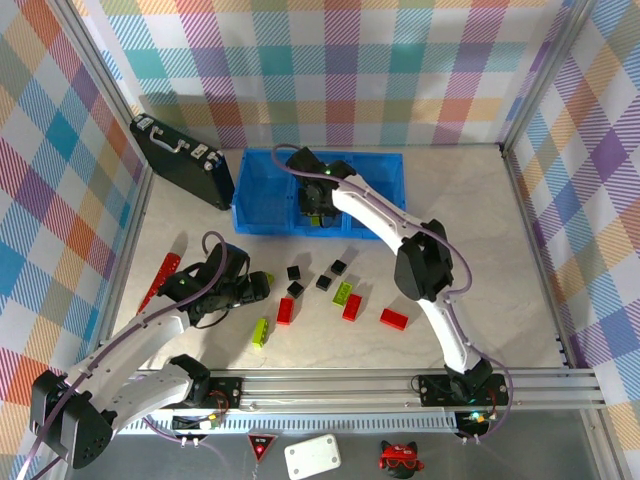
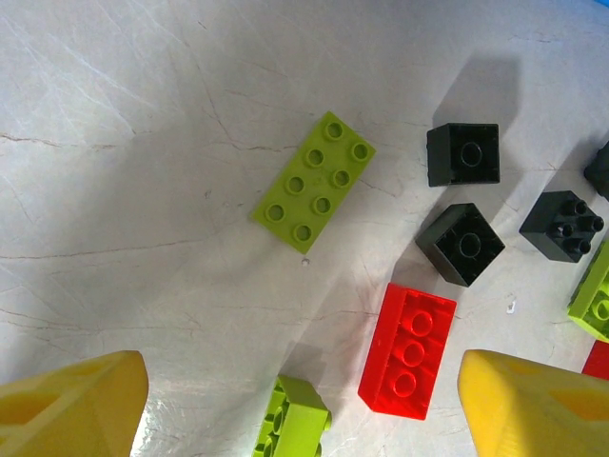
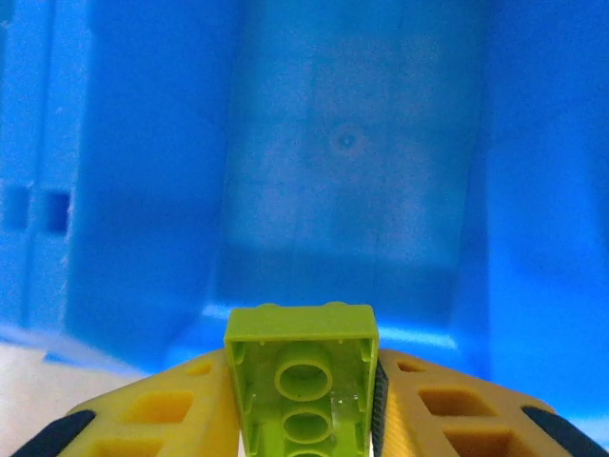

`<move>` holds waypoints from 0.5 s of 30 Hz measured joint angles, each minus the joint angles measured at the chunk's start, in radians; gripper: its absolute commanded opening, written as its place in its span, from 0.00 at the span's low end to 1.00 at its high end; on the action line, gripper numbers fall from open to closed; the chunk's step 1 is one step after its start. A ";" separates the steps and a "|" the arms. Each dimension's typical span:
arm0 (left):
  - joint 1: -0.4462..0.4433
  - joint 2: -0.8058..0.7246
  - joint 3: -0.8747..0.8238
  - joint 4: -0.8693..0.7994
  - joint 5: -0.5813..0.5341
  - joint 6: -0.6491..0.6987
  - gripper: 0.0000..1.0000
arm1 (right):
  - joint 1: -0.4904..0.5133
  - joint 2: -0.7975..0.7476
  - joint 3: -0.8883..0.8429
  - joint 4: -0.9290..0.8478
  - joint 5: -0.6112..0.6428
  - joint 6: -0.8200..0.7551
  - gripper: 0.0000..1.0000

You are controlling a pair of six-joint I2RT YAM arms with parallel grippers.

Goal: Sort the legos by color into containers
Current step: Place the lego in the container.

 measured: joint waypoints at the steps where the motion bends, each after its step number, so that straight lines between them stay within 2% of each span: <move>1: 0.000 -0.001 0.000 0.000 0.000 0.000 0.85 | -0.005 0.022 0.020 0.001 0.006 -0.005 0.38; 15: 0.000 -0.004 0.000 0.000 -0.001 0.000 0.85 | -0.066 0.176 0.095 0.024 0.000 -0.050 0.40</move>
